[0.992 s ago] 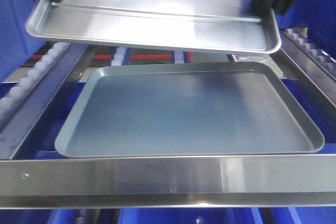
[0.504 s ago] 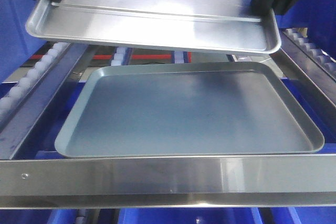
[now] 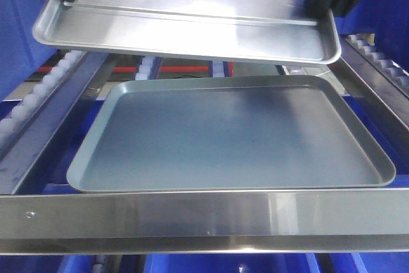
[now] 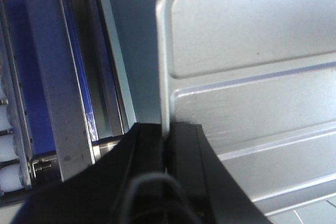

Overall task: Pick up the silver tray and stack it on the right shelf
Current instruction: 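Position the held tray above the larger grey tray, then lower the silver tray onto the grey tray and open both grippers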

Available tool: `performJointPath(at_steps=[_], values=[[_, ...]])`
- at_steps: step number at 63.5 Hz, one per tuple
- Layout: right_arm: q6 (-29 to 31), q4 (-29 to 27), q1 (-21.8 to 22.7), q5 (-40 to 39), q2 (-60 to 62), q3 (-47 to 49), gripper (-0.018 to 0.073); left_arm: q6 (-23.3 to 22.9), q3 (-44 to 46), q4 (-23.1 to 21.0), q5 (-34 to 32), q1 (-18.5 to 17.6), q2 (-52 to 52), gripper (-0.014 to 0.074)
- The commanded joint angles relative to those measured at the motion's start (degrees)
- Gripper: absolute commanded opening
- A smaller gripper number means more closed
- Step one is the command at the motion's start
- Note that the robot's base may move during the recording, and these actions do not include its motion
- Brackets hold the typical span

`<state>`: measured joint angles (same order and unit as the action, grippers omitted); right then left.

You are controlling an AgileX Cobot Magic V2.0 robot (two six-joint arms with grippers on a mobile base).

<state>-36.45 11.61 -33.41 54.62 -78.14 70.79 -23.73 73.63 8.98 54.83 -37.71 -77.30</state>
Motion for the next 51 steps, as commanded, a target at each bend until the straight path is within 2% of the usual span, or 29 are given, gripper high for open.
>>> performJointPath(at_steps=[1, 16, 29, 38, 51], values=[[2.27, 4.41, 0.44, -1.1, 1.95, 1.84, 0.0057, 1.01, 2.66, 2.25, -2.16, -0.17, 0.33, -0.0095], [6.91, 3.7, 6.51, -0.11, 1.12, 1.84, 0.0057, 1.23, 6.36, 2.25, -2.82, -0.17, -8.93, -0.0095], [14.53, -1.09, 12.94, -2.29, -4.29, 1.84, 0.0057, 1.23, 7.66, 2.25, -7.33, -0.04, -17.44, -0.0095], [14.77, -1.27, 14.01, -4.73, -9.46, 1.84, 0.0057, 0.77, 7.66, 2.13, -10.37, 0.94, -21.93, -0.0095], [14.83, -1.27, 14.01, -8.08, -15.4, 1.84, 0.0057, -0.39, 7.66, 1.9, -11.33, 2.67, -26.0, -0.0095]])
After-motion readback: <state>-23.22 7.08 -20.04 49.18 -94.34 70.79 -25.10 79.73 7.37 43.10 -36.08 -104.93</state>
